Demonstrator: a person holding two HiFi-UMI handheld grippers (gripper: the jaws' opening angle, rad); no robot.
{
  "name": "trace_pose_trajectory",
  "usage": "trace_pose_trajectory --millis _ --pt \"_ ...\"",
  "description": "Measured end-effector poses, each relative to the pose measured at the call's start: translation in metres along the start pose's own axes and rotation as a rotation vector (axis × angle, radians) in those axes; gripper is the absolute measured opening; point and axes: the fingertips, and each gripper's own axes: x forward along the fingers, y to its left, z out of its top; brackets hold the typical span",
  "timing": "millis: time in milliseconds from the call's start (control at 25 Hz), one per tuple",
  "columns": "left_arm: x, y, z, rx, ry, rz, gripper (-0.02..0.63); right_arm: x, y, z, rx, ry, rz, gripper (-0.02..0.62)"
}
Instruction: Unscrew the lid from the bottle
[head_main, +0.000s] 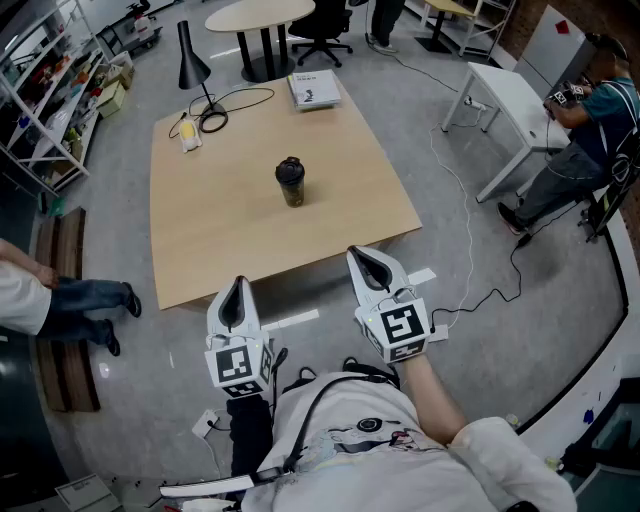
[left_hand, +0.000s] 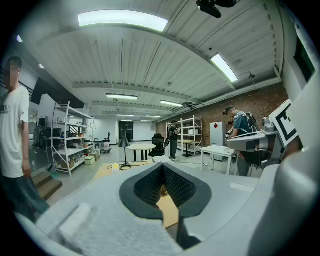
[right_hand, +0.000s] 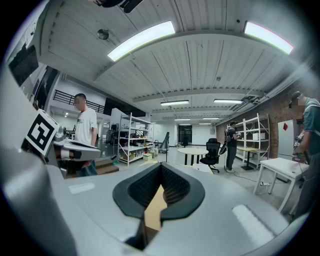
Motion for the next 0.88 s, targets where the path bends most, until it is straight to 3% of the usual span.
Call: trace_pose_trajectory --millis 880 --pt "0.025 -0.023 -0.003 0.020 0.029 0.020 0.022 -0.012 -0.042 0.000 0.042 -0.045 0.072 0.005"
